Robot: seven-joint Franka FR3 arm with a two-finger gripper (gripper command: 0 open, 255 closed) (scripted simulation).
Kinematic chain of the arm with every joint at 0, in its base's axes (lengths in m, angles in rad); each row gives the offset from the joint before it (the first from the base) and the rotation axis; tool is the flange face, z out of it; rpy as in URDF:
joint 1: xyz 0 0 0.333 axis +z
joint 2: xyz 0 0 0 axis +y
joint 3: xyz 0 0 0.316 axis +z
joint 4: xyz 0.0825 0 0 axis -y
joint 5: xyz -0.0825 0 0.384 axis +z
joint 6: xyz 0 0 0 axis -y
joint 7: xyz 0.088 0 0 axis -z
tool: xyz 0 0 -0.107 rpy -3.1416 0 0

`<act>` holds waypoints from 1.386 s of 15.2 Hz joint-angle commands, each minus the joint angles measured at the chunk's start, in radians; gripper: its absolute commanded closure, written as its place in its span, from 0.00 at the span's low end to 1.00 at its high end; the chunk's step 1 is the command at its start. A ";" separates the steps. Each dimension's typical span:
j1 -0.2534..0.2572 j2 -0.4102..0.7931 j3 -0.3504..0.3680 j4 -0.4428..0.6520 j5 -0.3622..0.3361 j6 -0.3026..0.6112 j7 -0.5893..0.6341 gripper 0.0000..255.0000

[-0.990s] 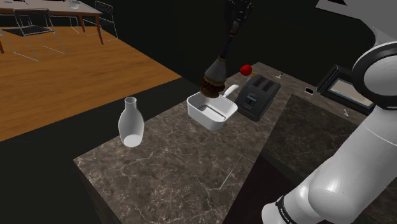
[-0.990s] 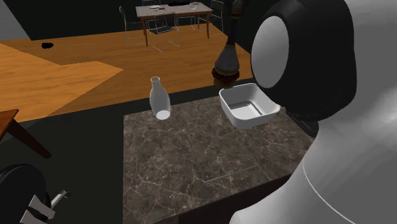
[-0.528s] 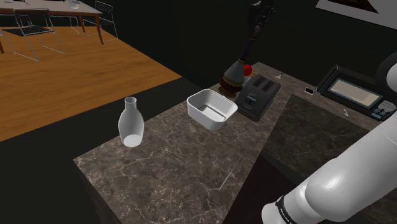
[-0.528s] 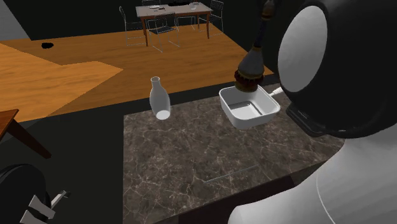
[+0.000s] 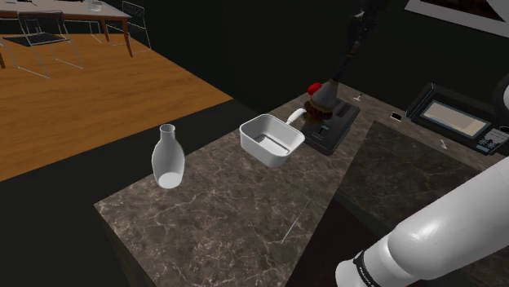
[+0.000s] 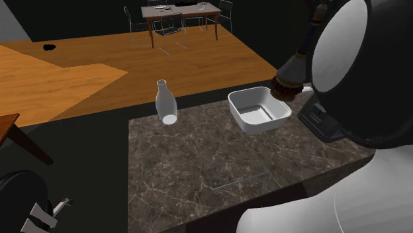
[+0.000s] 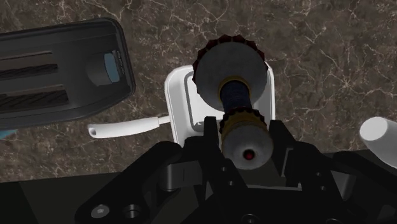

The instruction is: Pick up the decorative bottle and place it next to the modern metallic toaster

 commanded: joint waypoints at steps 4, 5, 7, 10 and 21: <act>-0.059 0.001 -0.071 0.005 -0.003 0.001 -0.133 1.00; -0.071 0.005 -0.086 0.010 -0.003 0.000 -0.160 1.00; -0.096 0.018 -0.115 0.025 -0.002 -0.001 -0.214 1.00; -0.135 0.046 -0.160 0.059 0.005 -0.006 -0.296 1.00; -0.184 0.031 -0.210 -0.065 0.001 0.105 -0.394 1.00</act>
